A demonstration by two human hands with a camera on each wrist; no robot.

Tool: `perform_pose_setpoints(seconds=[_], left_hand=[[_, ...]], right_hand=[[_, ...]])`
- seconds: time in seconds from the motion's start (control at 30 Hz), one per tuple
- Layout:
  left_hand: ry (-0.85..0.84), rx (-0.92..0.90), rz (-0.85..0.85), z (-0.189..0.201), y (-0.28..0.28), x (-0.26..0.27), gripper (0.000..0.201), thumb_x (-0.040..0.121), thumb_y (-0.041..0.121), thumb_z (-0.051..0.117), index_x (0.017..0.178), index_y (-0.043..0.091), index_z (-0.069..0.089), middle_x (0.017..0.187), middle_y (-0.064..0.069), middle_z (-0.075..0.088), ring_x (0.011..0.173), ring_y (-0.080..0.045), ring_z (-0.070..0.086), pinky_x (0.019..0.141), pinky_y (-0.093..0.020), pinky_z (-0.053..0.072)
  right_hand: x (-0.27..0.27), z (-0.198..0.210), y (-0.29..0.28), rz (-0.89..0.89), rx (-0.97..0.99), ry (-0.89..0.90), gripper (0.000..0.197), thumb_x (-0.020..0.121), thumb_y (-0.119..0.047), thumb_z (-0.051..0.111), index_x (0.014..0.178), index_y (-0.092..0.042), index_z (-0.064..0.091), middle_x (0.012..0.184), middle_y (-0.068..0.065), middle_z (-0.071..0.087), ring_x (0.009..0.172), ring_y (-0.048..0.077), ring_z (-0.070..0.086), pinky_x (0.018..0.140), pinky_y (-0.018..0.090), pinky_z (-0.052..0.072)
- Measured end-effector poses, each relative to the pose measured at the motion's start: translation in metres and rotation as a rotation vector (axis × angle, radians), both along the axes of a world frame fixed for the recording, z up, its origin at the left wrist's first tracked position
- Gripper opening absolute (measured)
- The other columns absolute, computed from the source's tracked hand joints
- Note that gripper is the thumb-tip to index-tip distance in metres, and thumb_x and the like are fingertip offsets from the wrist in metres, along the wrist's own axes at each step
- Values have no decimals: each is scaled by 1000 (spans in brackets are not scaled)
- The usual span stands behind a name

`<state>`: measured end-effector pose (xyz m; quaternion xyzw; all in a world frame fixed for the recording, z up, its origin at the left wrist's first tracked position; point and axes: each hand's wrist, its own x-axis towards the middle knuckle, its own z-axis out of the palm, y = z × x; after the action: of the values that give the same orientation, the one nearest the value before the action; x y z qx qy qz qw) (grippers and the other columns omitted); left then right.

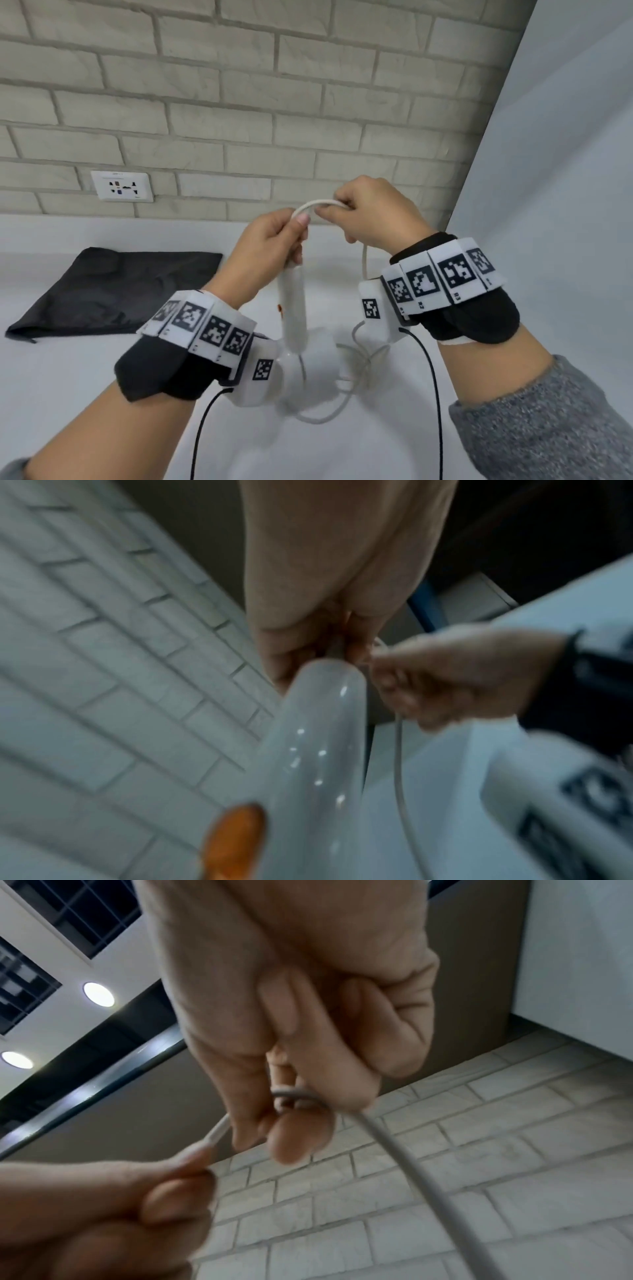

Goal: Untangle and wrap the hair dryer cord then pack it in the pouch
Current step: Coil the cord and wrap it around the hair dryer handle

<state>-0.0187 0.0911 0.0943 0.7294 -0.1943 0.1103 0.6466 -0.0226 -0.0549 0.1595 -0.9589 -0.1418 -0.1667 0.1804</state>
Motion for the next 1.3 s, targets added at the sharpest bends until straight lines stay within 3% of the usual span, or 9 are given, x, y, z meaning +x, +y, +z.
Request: perform_pose_setpoints(seconds=[0.17,0.3,0.47,0.6,0.77,0.93,1.07,1.17,1.3], left_hand=[[170,-382,-103,7,33,-10,34,96,18,39,63,12,44,37,12,29,33,-4,30,43,-17,43],[215,-402,-94,3,51,-21,34,95,20,40,62,13,44,39,11,27,33,-5,27,40,-16,36],[224,-416,-19,-5,59,-27,34,96,21,37,63,14,43,39,11,26,34,-5,25,38,-14,33],[235,-396,20,-9,59,-27,35,96,21,38,63,14,42,39,11,26,34,-5,26,38,-14,33],[269,-392,15,-16,56,-26,35,97,22,38,63,14,43,40,11,26,34,-5,26,39,-14,32],[307,-376,18,-21,53,-26,36,97,25,38,62,16,43,44,9,23,37,-6,20,43,-19,18],[315,-362,12,-25,50,-25,36,97,24,37,62,15,42,44,9,23,38,-7,19,45,-21,17],[319,-355,3,-25,47,-21,35,97,25,37,63,15,41,43,10,24,37,-6,20,43,-20,20],[327,-361,-13,-24,45,-20,34,96,23,38,64,14,42,44,10,24,38,-7,21,44,-21,21]], right_hand=[[10,-43,-55,-103,-109,423,43,87,-32,55,48,-15,50,42,-6,56,39,5,48,49,23,36],[34,-93,-92,-328,-14,416,31,88,-27,55,62,-11,48,59,2,55,63,22,56,53,26,38],[30,-137,-68,0,-72,669,22,83,-37,62,71,-19,57,83,-5,50,85,16,49,72,25,39],[21,-182,-34,114,-298,863,37,58,-46,80,66,-23,51,76,-5,50,73,19,54,68,33,46],[26,-206,-24,72,-544,792,25,70,-10,67,69,-18,43,72,-2,44,66,19,50,60,28,46],[65,-165,-41,-89,-44,642,20,84,-12,58,69,-18,45,68,1,54,60,16,50,50,22,36],[96,-119,-53,-141,566,218,27,83,-14,63,105,-13,47,89,2,47,92,25,50,75,30,43],[94,-109,-54,-45,328,447,75,76,-21,72,137,-18,28,129,9,37,119,26,42,96,30,34],[85,-113,-53,-145,-221,708,59,85,-19,62,137,-10,35,143,12,36,129,27,40,101,29,34]])
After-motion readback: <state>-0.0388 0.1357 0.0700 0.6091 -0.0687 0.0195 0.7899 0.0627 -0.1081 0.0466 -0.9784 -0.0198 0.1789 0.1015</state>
